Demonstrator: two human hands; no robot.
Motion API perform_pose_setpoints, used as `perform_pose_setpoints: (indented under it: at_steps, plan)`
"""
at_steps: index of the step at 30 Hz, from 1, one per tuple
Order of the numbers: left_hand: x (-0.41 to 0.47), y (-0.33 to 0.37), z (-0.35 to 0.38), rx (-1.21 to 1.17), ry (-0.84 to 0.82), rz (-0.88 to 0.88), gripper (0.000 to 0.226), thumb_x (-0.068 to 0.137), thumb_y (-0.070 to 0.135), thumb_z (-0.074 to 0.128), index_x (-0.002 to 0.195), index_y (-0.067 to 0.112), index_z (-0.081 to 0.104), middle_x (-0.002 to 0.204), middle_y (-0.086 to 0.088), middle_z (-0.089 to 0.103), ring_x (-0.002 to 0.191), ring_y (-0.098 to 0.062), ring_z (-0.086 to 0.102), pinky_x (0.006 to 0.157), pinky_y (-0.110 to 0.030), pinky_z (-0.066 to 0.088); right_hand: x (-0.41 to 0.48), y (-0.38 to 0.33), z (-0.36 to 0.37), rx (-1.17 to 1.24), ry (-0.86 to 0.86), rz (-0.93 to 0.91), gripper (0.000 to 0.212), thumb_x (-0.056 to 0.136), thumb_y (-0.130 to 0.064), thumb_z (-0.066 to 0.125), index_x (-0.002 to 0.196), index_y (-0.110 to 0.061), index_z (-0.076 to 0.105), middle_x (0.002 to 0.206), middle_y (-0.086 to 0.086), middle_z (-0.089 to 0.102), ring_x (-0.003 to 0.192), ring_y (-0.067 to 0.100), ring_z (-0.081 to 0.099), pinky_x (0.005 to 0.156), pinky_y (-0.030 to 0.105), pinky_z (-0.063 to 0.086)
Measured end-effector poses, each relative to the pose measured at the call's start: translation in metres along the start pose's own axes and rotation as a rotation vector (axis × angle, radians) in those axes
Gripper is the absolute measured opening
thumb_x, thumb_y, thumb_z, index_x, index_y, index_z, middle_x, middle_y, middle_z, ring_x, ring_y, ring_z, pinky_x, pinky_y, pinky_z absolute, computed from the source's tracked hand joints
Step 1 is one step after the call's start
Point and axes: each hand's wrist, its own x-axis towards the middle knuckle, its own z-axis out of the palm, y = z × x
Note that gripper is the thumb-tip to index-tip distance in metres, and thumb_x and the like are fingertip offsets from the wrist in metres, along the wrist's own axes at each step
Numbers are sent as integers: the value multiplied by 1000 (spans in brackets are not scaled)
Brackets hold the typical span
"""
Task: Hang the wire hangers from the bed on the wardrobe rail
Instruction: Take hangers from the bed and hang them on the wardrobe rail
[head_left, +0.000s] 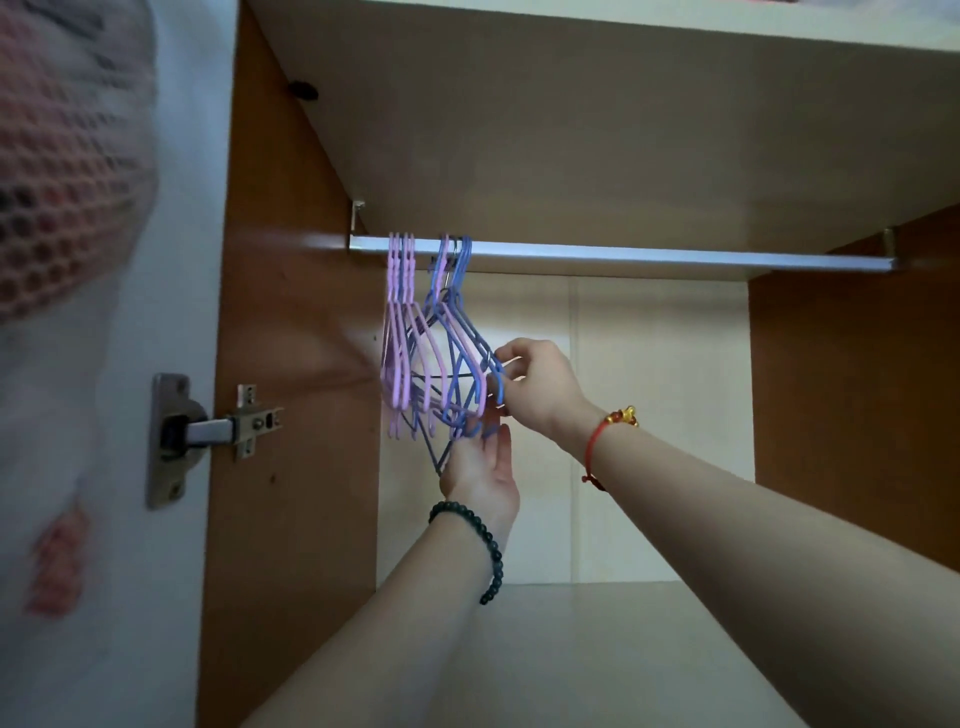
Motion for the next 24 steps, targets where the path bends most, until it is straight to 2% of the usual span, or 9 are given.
perform_pose_setpoints:
  at_steps: [2, 5, 7, 9, 12, 14, 19, 22, 24]
  plan:
    - [-1, 11, -5, -5, -15, 41, 21, 93, 2, 44, 78, 11, 56, 68, -1, 68, 78, -10, 58, 98, -25, 42, 0, -8, 14, 26, -36, -9, 19, 82, -4, 60, 101, -3, 59, 59, -2, 49, 59, 20, 52, 51, 19, 41]
    - [-1, 25, -11, -31, -13, 89, 20, 96, 8, 42, 81, 10, 56, 94, -5, 64, 100, -13, 56, 94, -23, 42, -1, -19, 32, 54, -75, -20, 23, 82, -6, 62, 104, -3, 58, 62, -3, 48, 71, 21, 53, 60, 24, 44]
    - [1, 31, -15, -57, -13, 114, 19, 96, 9, 42, 83, 9, 56, 97, -3, 62, 106, -13, 54, 91, -21, 41, -2, -24, 41, 77, -92, -19, 22, 81, -4, 61, 103, -4, 57, 61, -3, 48, 74, 21, 54, 64, 26, 45]
    - [4, 34, -19, -77, -8, 134, 21, 97, 11, 40, 85, 10, 57, 102, -2, 62, 115, -13, 54, 91, -20, 41, -3, -28, 47, 75, -108, -27, 27, 81, -3, 60, 108, 0, 57, 60, -3, 47, 75, 20, 53, 60, 21, 41]
    - [6, 37, -23, -101, 10, 166, 24, 99, 15, 36, 97, 11, 60, 134, -10, 54, 134, -17, 39, 97, -20, 39, -6, -35, 53, 66, -158, -32, 35, 82, -7, 61, 116, -1, 55, 64, -4, 47, 78, 18, 52, 65, 21, 42]
    - [5, 39, -26, -94, 18, 183, 28, 99, 15, 33, 83, 12, 56, 145, -13, 40, 135, -19, 37, 98, -21, 39, -9, -37, 53, 56, -215, -21, 42, 83, -13, 63, 122, -2, 51, 73, 0, 52, 83, 18, 53, 79, 26, 44]
    - [-4, 33, -29, -128, 43, 172, 31, 97, 10, 28, 81, 7, 55, 133, -15, 53, 121, -21, 53, 91, -26, 44, -17, -39, 48, -14, -275, -8, 52, 88, -21, 58, 134, -4, 42, 105, 12, 65, 107, 25, 59, 100, 33, 43]
    - [-12, 28, -28, -131, 59, 124, 35, 96, 11, 28, 111, 1, 58, 117, -12, 61, 113, -21, 57, 90, -28, 45, -24, -37, 40, -2, -260, 14, 46, 92, -24, 50, 133, -5, 45, 125, 17, 58, 117, 30, 54, 105, 37, 40]
    - [-20, 22, -27, -128, 61, 94, 39, 96, 12, 28, 122, 0, 53, 103, -11, 63, 109, -21, 59, 89, -29, 46, -30, -35, 29, 25, -237, 27, 40, 93, -24, 45, 128, -5, 50, 124, 18, 58, 117, 32, 54, 105, 38, 40]
